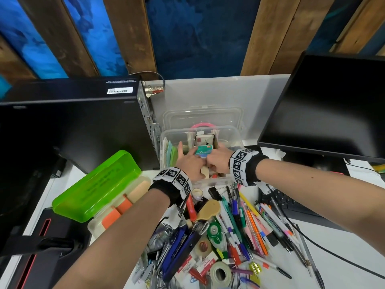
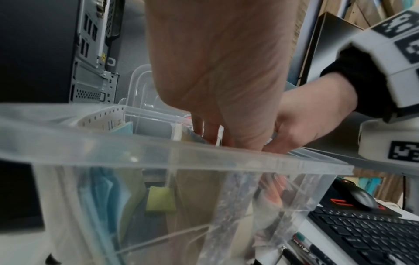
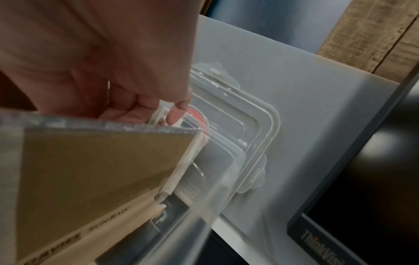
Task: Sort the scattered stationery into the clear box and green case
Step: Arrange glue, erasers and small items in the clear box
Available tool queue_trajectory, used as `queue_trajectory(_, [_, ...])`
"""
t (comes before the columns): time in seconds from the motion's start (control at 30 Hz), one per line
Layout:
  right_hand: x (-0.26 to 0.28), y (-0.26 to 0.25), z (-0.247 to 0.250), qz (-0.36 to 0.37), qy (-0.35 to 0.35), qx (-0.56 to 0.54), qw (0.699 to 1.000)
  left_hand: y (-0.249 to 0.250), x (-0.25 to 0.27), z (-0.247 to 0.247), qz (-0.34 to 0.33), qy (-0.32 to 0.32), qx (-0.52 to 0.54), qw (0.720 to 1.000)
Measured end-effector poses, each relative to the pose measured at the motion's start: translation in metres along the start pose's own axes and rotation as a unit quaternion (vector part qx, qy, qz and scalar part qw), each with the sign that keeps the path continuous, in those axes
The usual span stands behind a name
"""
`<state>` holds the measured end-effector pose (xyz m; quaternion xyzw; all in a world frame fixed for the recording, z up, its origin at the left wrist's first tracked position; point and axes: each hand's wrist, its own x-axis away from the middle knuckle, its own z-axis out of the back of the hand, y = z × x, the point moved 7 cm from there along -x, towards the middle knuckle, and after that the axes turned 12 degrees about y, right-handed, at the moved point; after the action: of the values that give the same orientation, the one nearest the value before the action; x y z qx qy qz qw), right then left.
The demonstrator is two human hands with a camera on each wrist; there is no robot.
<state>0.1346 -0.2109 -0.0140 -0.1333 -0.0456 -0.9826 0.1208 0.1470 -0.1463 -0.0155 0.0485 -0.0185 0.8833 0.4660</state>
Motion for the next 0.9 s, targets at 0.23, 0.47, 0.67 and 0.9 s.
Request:
queue_trajectory(0.23, [-0.001,0.003,-0.006,0.022,0.03,0.041,0.998,0.0,0.001,0.002,-0.025,0.014,-0.058,0.998])
queue_trajectory(0.47, [0.003,-0.007,0.004,0.064,0.044,0.111,0.991,-0.007,-0.001,-0.004,-0.055,0.005,-0.072,0.996])
queue_trajectory(0.67, [-0.006,-0.011,-0.01,0.048,0.011,0.093,0.994,-0.006,0.001,-0.005,-0.058,0.006,-0.076,0.995])
queue_trajectory(0.9, [-0.001,-0.001,-0.011,0.022,0.026,0.042,0.999,-0.009,0.002,-0.006,-0.05,0.021,-0.082,0.995])
